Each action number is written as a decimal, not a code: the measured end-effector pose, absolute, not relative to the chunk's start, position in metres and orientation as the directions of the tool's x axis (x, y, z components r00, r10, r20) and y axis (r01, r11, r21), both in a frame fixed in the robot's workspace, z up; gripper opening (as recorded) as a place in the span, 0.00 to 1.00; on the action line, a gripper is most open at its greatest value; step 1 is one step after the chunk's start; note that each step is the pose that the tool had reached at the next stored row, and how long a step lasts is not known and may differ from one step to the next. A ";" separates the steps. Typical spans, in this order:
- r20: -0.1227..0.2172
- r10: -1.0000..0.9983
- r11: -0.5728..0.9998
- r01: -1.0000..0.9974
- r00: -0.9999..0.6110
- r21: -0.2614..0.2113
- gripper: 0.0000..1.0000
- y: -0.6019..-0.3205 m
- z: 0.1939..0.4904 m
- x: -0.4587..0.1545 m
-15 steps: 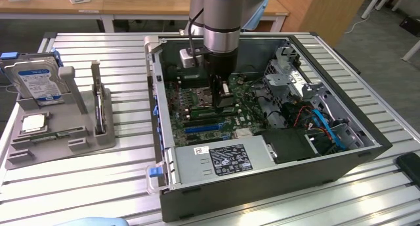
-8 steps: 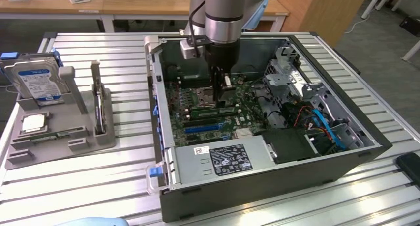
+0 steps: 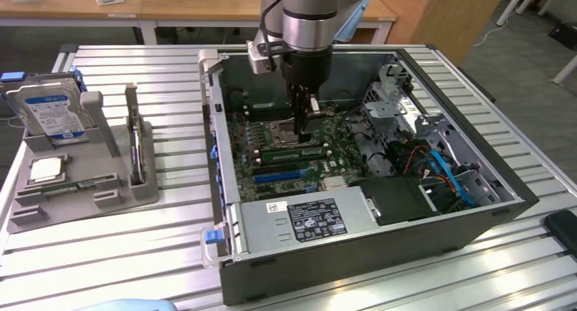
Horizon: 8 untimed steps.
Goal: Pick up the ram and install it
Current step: 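Insert the ram into the slot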
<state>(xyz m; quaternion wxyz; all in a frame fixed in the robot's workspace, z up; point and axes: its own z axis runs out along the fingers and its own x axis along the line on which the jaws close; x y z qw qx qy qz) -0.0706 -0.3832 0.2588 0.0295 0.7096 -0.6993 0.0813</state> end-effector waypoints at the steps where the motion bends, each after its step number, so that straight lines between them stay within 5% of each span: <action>1: 0.157 -0.988 -0.020 -0.997 0.009 -0.072 0.32 -0.383 0.259 -0.070; 8: 0.157 -0.988 -0.020 -0.997 0.009 -0.072 0.32 -0.383 0.267 -0.069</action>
